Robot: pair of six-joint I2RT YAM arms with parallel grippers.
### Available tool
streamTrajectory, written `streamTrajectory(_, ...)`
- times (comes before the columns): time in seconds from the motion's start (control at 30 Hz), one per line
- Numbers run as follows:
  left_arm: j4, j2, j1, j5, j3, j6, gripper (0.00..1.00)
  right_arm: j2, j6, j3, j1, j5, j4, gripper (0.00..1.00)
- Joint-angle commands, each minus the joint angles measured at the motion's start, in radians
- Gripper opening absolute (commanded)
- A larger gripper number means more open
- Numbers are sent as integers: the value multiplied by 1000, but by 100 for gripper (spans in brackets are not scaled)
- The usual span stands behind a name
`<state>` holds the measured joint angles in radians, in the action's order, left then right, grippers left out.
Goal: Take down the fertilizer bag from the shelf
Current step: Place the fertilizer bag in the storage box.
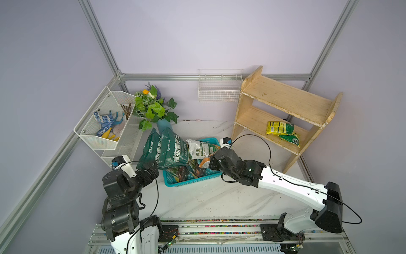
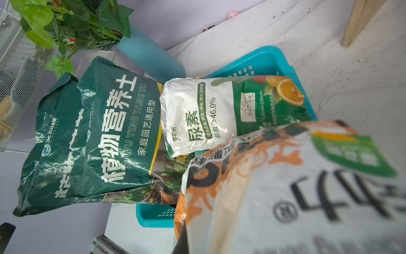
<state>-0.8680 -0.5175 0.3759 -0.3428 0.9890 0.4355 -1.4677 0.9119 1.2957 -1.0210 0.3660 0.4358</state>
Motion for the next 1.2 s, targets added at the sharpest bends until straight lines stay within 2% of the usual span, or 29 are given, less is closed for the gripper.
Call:
streamTrajectory(0.0,4,11,0,-11,-10,-1,99,24,3,62,-17,62,-103,0)
streamTrajectory(0.17,5,11,1,-9,-9,-1,100,78,-4,-16,-52,130,-178,0)
streamTrajectory(0.73,4,11,0,-9,-10,-1,100,51,23,-33,-90,203,-173,0)
streamTrajectory(1.17,5,12,-2,-9,-10,-1,100,-112,42,29,-89,156,-135,0)
